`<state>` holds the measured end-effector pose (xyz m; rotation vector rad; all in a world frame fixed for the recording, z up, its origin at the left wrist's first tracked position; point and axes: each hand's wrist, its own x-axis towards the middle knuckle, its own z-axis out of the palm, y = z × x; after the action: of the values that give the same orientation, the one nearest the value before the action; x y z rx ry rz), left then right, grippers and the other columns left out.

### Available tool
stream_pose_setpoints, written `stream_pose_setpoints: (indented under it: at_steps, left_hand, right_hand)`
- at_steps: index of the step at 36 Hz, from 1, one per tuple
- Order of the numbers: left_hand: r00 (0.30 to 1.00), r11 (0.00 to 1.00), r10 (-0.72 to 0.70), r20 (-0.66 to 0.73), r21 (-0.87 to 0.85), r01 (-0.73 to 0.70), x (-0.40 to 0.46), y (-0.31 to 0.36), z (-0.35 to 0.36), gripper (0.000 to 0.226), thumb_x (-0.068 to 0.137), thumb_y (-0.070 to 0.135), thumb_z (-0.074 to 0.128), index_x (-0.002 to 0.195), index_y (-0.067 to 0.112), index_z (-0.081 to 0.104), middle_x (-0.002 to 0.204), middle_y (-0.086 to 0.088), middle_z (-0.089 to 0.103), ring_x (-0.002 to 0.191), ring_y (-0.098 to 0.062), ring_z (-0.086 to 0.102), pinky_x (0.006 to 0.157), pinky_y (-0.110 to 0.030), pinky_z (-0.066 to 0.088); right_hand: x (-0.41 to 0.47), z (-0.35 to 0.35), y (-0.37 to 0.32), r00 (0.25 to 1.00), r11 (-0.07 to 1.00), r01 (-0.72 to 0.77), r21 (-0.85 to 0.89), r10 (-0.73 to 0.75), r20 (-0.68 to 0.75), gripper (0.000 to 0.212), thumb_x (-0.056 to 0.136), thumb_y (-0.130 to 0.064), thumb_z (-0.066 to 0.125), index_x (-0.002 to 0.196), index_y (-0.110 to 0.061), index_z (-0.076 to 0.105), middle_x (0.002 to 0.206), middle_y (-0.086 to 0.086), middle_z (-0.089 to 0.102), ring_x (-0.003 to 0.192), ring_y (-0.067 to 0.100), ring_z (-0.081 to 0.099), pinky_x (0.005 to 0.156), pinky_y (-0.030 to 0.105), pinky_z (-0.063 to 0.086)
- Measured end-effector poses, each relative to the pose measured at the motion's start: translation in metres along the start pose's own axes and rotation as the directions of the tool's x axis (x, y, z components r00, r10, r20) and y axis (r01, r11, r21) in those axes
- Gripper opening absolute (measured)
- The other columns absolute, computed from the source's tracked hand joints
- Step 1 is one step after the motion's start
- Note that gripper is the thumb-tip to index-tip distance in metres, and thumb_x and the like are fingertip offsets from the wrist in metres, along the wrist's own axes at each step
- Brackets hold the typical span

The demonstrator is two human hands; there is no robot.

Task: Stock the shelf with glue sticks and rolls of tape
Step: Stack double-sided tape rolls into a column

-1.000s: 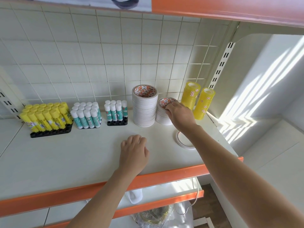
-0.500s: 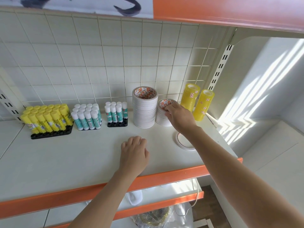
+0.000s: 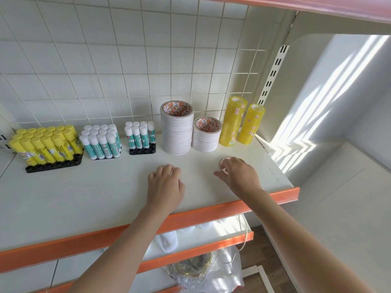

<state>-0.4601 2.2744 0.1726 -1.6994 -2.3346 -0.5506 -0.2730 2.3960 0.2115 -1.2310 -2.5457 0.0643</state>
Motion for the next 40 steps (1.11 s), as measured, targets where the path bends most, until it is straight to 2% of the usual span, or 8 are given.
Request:
stream_pose_setpoints:
  at_steps: [5,9,12,15,21,27,34,40]
  left_hand:
    - [1.0,1.0,0.003,-0.005,0.0,-0.003,0.0,0.0,0.0,0.037,0.074,0.027,0.033,0.084,0.013,0.066,0.084,-0.004,0.062,0.08,-0.03,0.059,0.066,-0.04,0.045]
    - [1.0,1.0,0.004,-0.017,0.0,-0.004,0.0,0.001,-0.001,0.037,0.074,0.027,0.033,0.084,0.014,0.066,0.083,-0.003,0.062,0.079,-0.03,0.06,0.065,-0.039,0.045]
    - [1.0,1.0,0.005,-0.013,0.002,-0.005,-0.001,0.001,-0.001,0.038,0.074,0.027,0.033,0.085,0.014,0.067,0.082,-0.003,0.062,0.079,-0.03,0.06,0.065,-0.039,0.045]
    - [1.0,1.0,0.002,-0.006,0.005,-0.002,-0.001,0.001,-0.001,0.038,0.074,0.027,0.033,0.084,0.014,0.067,0.082,-0.002,0.062,0.079,-0.029,0.06,0.065,-0.039,0.045]
    - [1.0,1.0,0.002,-0.003,0.001,-0.002,-0.002,0.0,-0.001,0.038,0.074,0.028,0.033,0.085,0.014,0.067,0.083,-0.002,0.062,0.079,-0.029,0.06,0.065,-0.04,0.045]
    - [1.0,1.0,-0.004,-0.005,-0.001,0.004,-0.001,0.0,0.0,0.037,0.073,0.028,0.033,0.084,0.015,0.066,0.084,-0.002,0.062,0.08,-0.028,0.06,0.065,-0.039,0.045]
    - [1.0,1.0,-0.001,-0.012,0.002,0.001,-0.001,0.001,0.0,0.036,0.073,0.028,0.034,0.083,0.016,0.066,0.084,-0.001,0.062,0.079,-0.027,0.059,0.065,-0.039,0.045]
    - [1.0,1.0,0.0,-0.018,0.006,0.0,-0.001,0.0,0.001,0.034,0.073,0.027,0.033,0.081,0.016,0.064,0.084,0.0,0.061,0.078,-0.027,0.059,0.065,-0.039,0.045]
  right_hand:
    - [-0.002,0.002,0.001,0.99,0.996,-0.075,0.052,0.068,0.12,0.029,0.087,-0.04,0.065,0.099,-0.015,0.058,0.109,0.004,0.059,0.107,0.024,0.052,0.079,0.035,0.044]
    - [-0.002,0.0,-0.004,0.984,0.994,-0.093,0.062,0.082,0.161,0.029,0.093,-0.032,0.06,0.113,-0.011,0.058,0.117,0.007,0.058,0.109,0.027,0.052,0.082,0.036,0.043]
    - [-0.002,-0.001,-0.006,0.979,0.996,-0.054,0.075,0.038,0.198,0.035,0.094,-0.028,0.059,0.125,-0.012,0.056,0.124,0.008,0.056,0.117,0.027,0.049,0.089,0.035,0.042]
    - [-0.002,-0.007,-0.006,0.973,0.998,0.026,0.063,-0.039,0.228,0.032,0.096,-0.027,0.055,0.126,-0.014,0.058,0.123,0.007,0.054,0.116,0.026,0.05,0.087,0.032,0.041]
    - [0.003,-0.028,-0.012,0.989,0.984,0.126,0.124,-0.134,0.057,0.02,0.096,-0.022,0.056,0.111,-0.012,0.064,0.106,0.007,0.056,0.101,0.025,0.054,0.073,0.032,0.039]
    - [0.021,-0.051,-0.02,0.971,0.957,0.215,0.196,-0.187,-0.151,0.01,0.089,-0.014,0.065,0.098,-0.01,0.068,0.093,0.005,0.057,0.08,0.026,0.057,0.063,0.037,0.049]
    - [0.054,-0.056,-0.023,0.957,0.963,0.223,0.15,-0.186,-0.223,0.014,0.09,-0.014,0.064,0.101,-0.009,0.071,0.097,0.01,0.06,0.086,0.032,0.06,0.061,0.041,0.051]
    - [0.082,-0.046,-0.02,0.974,0.982,0.181,0.056,-0.171,-0.152,0.02,0.095,-0.02,0.057,0.108,-0.011,0.069,0.104,0.008,0.056,0.099,0.027,0.055,0.066,0.033,0.046]
